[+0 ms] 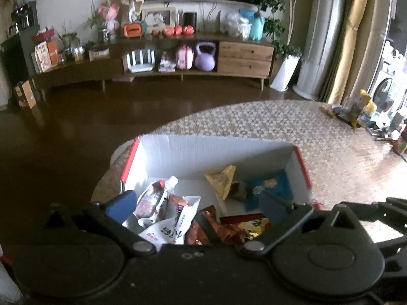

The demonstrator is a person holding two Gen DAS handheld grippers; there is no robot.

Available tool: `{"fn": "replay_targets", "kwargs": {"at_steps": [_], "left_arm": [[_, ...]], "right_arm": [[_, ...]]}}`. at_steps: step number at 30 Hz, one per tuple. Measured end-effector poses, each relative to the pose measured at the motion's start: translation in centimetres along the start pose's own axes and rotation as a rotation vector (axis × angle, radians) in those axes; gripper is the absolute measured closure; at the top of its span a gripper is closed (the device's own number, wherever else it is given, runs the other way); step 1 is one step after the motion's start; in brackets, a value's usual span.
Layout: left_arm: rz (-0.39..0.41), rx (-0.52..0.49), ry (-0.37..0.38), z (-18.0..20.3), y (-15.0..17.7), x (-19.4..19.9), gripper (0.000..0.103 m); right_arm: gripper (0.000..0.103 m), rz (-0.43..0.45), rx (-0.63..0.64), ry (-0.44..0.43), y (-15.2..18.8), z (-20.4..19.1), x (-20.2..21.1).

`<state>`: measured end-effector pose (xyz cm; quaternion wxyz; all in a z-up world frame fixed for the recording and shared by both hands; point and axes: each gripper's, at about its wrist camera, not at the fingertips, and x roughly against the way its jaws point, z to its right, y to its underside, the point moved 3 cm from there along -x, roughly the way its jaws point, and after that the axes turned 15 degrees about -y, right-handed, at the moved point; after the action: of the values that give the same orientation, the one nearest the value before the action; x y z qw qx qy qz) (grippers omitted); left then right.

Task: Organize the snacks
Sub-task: 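Withdraw both tools and move them toward the purple candy on the table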

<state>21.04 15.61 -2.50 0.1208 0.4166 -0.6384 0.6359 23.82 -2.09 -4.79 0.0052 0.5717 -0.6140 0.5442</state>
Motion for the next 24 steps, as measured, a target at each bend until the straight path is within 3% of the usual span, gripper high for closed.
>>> {"fn": "replay_targets", "kwargs": {"at_steps": [8,14,24], "left_arm": [[0.060,0.022,0.058,0.7,1.2,5.5,0.000],[0.088,0.030,0.107,2.6,2.7,8.8,0.000],[0.078,-0.074,0.193,8.1,3.2,10.6,0.000]], "right_arm": [[0.022,0.086,0.014,-0.006,0.7,-0.3,6.7],[0.022,0.132,0.028,0.040,2.2,1.3,11.1],[0.022,0.115,0.047,0.099,6.0,5.8,14.3]]}}
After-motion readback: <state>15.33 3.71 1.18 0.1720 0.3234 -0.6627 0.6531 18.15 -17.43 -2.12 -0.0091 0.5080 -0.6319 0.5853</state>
